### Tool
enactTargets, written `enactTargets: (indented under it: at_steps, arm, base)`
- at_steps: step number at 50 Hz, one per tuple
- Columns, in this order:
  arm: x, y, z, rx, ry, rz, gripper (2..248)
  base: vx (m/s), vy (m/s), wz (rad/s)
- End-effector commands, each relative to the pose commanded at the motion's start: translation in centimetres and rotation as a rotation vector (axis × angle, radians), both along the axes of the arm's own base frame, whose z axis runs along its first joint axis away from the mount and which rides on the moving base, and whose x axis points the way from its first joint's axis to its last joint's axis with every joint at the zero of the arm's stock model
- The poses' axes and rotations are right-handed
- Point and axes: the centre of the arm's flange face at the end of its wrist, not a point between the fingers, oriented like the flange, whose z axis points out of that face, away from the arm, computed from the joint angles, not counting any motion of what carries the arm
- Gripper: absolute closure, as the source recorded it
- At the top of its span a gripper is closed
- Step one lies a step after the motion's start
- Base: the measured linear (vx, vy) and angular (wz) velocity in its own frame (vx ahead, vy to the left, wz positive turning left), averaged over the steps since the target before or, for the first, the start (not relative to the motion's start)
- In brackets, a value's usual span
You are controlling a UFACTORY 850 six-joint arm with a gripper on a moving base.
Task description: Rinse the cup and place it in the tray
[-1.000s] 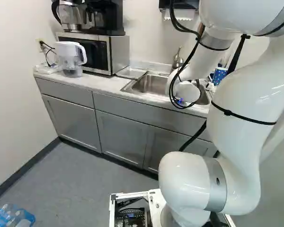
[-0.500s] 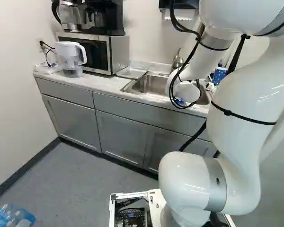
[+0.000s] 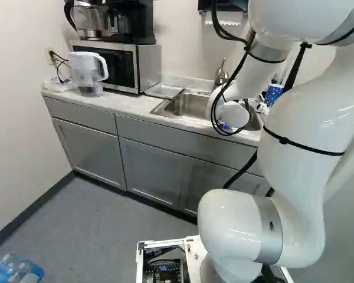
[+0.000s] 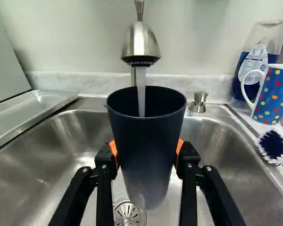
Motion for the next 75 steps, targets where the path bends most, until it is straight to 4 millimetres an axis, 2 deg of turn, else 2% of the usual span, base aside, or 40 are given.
enactTargets:
  at_steps: [75]
  arm:
    - [0.0,0.0,0.0,0.0,0.0,0.0,124]
  base:
    - [0.0,0.0,0.0]
